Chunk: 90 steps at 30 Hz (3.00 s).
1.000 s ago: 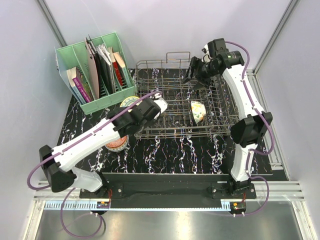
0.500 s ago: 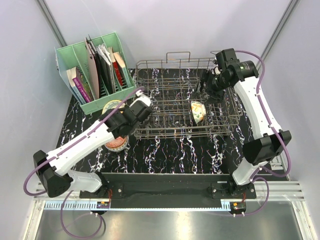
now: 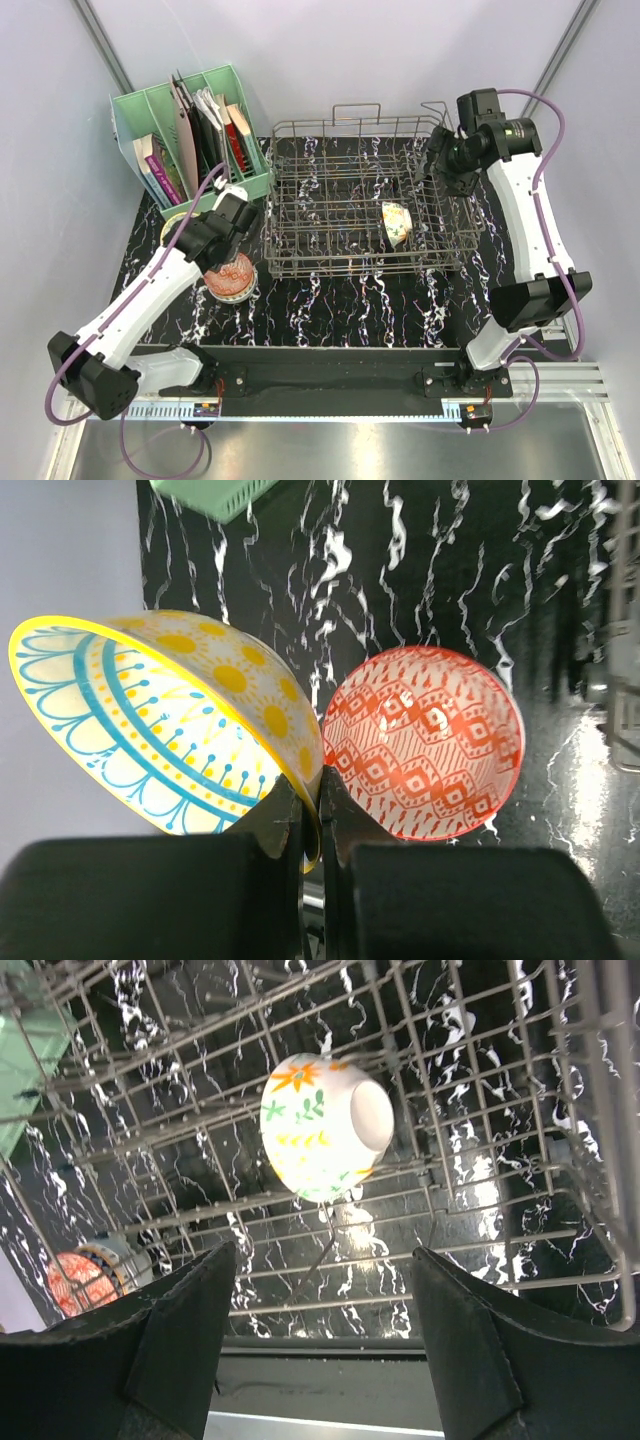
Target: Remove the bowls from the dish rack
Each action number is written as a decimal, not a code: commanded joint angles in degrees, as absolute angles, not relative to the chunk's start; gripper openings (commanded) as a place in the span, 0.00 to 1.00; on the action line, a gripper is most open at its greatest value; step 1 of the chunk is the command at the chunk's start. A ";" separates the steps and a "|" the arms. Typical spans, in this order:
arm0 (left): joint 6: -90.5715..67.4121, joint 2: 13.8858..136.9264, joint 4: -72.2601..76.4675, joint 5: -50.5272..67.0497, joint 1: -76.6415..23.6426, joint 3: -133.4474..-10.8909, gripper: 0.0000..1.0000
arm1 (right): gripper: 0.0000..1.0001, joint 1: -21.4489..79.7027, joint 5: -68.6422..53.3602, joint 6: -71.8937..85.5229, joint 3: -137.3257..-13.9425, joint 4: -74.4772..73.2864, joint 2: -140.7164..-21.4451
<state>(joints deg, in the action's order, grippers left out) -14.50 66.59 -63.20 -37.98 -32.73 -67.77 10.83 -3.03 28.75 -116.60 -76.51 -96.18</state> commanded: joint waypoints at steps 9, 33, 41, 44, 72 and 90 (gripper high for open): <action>-17.75 69.43 -56.34 -29.54 -20.84 -64.25 0.00 | 0.81 2.02 -0.26 28.74 -121.11 -74.36 -99.40; -20.39 77.52 -52.65 -22.33 -11.52 -60.38 0.00 | 0.85 -1.58 4.57 29.97 -123.40 -73.48 -98.26; -20.39 78.49 -51.59 -21.09 -9.76 -59.50 0.00 | 0.86 -1.67 2.73 28.56 -116.55 -72.70 -100.99; -20.04 78.84 -51.42 -20.39 -8.62 -59.33 0.00 | 0.86 -1.67 2.73 28.65 -114.00 -72.07 -101.77; -20.57 86.92 -52.12 -16.35 -0.26 -63.81 0.00 | 0.85 -1.76 -3.52 29.88 -109.51 -67.76 -102.39; -21.53 97.38 -54.93 -14.95 2.81 -65.22 0.00 | 0.85 -1.76 -4.57 29.36 -109.86 -66.62 -102.39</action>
<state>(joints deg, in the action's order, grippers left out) -20.86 96.53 -54.28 -15.42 2.13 -64.36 -1.91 -2.04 29.32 -109.14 -68.88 -103.26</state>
